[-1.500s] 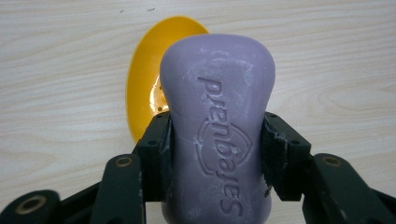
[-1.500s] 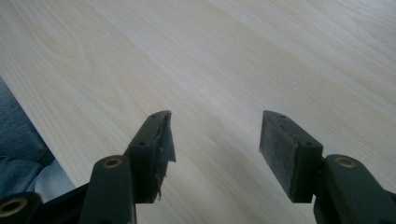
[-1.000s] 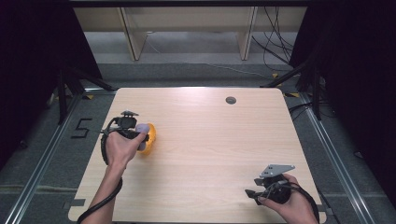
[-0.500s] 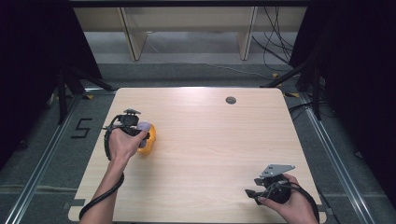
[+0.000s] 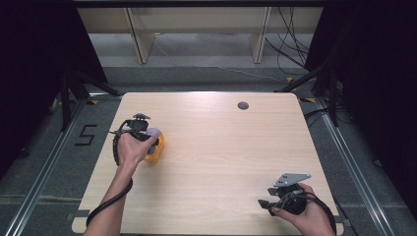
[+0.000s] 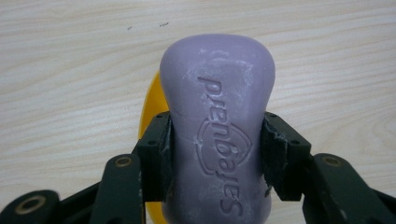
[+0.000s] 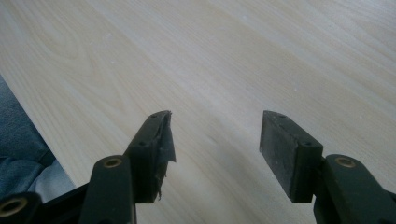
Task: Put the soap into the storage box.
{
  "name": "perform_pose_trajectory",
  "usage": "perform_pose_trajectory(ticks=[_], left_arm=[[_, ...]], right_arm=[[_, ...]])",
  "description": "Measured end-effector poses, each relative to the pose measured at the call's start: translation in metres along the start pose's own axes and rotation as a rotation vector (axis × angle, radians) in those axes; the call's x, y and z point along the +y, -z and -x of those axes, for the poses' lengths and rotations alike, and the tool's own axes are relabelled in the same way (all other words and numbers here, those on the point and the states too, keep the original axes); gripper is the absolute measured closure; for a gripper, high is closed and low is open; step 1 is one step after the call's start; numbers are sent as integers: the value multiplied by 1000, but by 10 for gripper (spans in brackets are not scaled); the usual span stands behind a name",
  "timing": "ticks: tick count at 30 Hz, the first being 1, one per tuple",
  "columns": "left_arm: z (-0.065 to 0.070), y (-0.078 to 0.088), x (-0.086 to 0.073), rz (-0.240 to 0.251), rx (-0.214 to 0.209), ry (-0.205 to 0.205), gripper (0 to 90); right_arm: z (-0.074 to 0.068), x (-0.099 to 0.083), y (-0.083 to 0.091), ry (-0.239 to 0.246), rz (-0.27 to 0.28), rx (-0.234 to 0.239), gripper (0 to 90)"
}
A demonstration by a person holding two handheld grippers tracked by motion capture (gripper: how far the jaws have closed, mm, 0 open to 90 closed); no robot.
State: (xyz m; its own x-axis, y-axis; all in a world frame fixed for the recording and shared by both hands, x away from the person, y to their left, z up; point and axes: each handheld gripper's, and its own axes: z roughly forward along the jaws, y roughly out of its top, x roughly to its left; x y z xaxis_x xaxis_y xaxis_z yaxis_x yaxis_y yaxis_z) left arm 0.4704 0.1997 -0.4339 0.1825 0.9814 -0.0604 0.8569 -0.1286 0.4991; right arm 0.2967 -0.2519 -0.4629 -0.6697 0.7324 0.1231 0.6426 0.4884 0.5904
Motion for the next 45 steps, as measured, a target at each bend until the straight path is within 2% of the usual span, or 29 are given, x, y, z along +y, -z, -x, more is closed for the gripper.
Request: perform_pose_trajectory(ticks=[2,5,7,10,13,17,18,22,23,24,26,27,31,33,37,40,42,44,45], left_arm=[[1,-3,-1,-2,0,31,489],[-1,-6,-1,-3,1,14,490],[0,-9,-2,19,-1,26,489],[1,-10,0,-15,-1,14,489],[2,-15,-1,-4,-7,10,489],[2,-17,0,-27,1,0,488],[1,-20,-1,-15,-8,-5,488],[-1,-23,-1,-33,-6,-4,488],[-1,-24,-1,-31,-14,7,487],[-1,-24,-1,-50,-15,18,487],[-1,-26,-2,-45,-18,28,485],[-2,-27,-2,-59,-21,27,485],[-3,-28,-3,-47,-23,24,479],[-4,-24,-1,-15,-22,16,459],[-1,-10,3,27,-34,35,424],[-1,0,3,59,-33,29,423],[-3,6,0,74,-42,7,423],[-4,9,-1,86,-47,9,425],[-4,15,-4,104,-62,12,425]], right_arm=[[2,0,-1,30,9,-7,439],[1,0,-1,19,8,-5,439],[2,0,-1,31,8,-7,439],[2,0,-1,31,7,-6,439],[2,0,-1,30,7,-6,439],[2,0,-1,31,8,-6,439],[2,0,-1,30,7,-5,439],[2,0,-1,30,6,-6,439],[2,0,-1,31,6,-6,439],[2,0,-1,31,6,-6,439],[2,0,-1,30,6,-6,438],[2,0,-1,31,6,-6,439],[2,0,-1,30,6,-6,439],[2,0,-1,30,6,-6,439],[2,0,-1,32,6,-6,439],[2,0,-1,31,5,-6,439],[2,0,-1,30,5,-6,438],[2,0,-1,32,5,-6,439],[2,0,-1,33,4,-6,439]])
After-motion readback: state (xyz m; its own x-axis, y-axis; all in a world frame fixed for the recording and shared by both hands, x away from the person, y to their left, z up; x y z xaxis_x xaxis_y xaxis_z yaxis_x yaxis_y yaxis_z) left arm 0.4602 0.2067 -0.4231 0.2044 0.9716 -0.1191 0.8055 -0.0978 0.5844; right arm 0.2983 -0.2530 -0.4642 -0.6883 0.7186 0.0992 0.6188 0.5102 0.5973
